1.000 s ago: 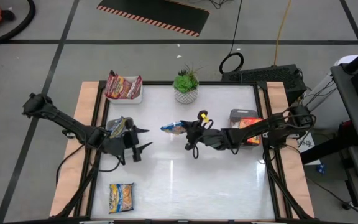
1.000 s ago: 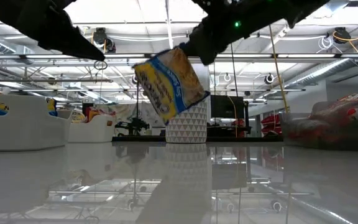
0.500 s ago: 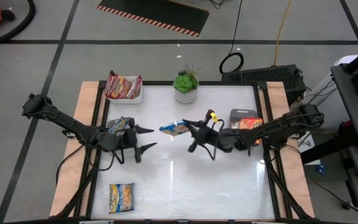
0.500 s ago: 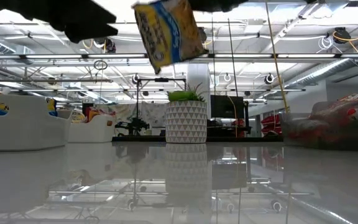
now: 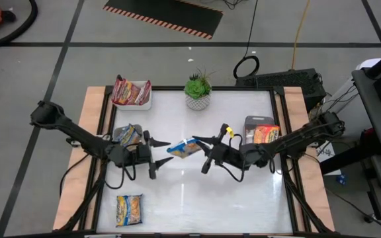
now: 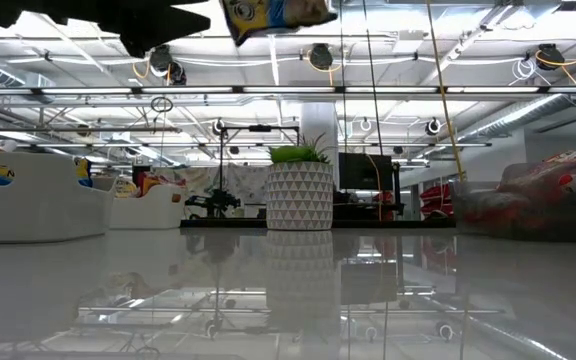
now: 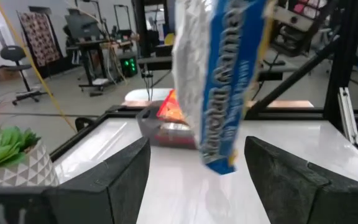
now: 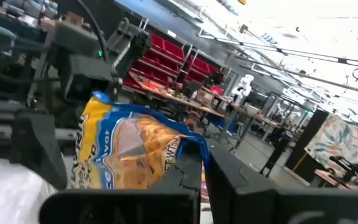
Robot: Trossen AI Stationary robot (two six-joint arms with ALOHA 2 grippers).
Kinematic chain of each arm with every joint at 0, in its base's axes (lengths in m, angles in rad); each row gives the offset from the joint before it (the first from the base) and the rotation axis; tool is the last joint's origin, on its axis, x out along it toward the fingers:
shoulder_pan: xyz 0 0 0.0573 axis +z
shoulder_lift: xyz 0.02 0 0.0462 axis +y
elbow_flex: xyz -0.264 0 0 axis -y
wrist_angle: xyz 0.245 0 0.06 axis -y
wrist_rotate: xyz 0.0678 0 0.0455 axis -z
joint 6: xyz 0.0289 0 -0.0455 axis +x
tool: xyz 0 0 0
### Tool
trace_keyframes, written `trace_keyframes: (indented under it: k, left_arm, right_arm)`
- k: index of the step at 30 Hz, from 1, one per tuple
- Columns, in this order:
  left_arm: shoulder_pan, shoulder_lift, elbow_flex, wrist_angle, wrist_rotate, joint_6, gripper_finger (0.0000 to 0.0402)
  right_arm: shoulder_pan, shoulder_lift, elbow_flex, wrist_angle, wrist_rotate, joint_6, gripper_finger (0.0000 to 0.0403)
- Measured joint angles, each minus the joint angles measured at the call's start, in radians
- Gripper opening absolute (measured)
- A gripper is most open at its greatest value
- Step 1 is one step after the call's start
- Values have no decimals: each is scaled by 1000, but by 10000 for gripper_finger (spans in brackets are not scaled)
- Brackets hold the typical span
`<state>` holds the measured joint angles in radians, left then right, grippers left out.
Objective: Sort Maruchan noodles
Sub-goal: Put the top blue noodle pack into the gray bin
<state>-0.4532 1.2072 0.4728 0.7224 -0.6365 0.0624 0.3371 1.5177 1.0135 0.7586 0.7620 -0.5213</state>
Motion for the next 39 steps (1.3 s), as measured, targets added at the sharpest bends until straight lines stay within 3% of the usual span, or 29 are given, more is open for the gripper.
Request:
trace_keyframes:
  k: [5,11,19,29,33,39]
  left_arm:
    - [24,76,0,148,4,12,267]
    - [27,168,0,325,87,41,267]
    - [28,256,0,525,86,42,266]
    - [69,266,17,573,34,113,265]
    - [87,266,17,573,35,116,238]
    - [89,266,17,550,35,145,163]
  right_arm:
    - [12,0,14,3,-1,-12,0]
    - [10,0,14,1,-3,-15,0]
    - [10,0,14,1,-5,16,0]
    - [-3,53,14,130,27,42,0]
    - [-9,97,14,191,94,5,0]
    - [-10,102,14,211,106,-7,0]
